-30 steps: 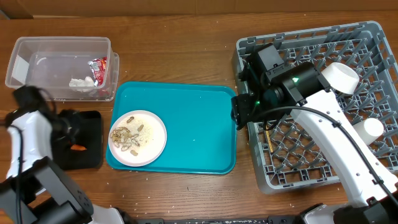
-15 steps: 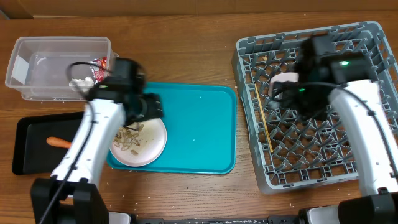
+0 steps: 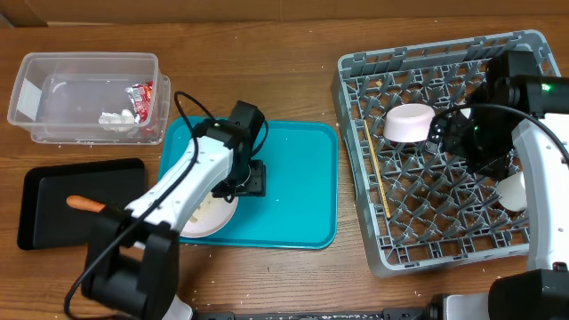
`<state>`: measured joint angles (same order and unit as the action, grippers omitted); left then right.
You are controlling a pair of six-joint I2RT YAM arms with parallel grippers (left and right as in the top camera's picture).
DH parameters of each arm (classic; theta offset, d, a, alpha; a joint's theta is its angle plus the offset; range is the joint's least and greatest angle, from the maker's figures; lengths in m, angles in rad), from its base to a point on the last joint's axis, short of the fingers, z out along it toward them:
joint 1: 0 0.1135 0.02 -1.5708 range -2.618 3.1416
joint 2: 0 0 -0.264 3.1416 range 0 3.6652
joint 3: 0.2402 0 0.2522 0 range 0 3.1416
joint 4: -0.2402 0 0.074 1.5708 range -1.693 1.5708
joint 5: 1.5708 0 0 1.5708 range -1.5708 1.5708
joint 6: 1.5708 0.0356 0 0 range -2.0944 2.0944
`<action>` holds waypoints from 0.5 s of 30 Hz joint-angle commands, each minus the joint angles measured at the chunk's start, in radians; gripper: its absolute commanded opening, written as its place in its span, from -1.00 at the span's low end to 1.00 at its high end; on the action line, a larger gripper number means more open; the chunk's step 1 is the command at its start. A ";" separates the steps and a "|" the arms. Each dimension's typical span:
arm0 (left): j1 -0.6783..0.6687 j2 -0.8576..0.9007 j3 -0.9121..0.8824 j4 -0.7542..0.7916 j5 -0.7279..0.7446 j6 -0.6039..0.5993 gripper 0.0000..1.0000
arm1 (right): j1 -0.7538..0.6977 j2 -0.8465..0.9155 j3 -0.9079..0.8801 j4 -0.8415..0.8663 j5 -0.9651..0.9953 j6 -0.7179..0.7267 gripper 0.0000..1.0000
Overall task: Sort waste into correct bins and load items into the dishwasher
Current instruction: 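Grasp the rim of the white plate with the left gripper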
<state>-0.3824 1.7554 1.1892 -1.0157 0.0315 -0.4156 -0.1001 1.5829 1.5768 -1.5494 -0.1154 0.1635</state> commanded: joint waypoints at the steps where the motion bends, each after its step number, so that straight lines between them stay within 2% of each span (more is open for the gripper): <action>1: -0.005 0.056 0.010 0.003 -0.029 -0.019 0.19 | -0.001 -0.013 -0.001 0.003 0.002 -0.015 1.00; 7: -0.005 0.137 0.010 0.007 -0.066 -0.019 0.12 | -0.001 -0.013 -0.001 0.003 0.002 -0.015 1.00; 10: -0.005 0.163 0.010 0.018 -0.076 -0.019 -0.05 | -0.001 -0.013 -0.001 0.004 0.002 -0.015 1.00; 15: -0.005 0.195 0.010 0.038 -0.076 -0.019 -0.18 | -0.001 -0.013 -0.001 0.006 0.002 -0.015 1.00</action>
<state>-0.3824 1.9125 1.1938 -0.9943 -0.0193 -0.4198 -0.1001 1.5829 1.5768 -1.5475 -0.1154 0.1562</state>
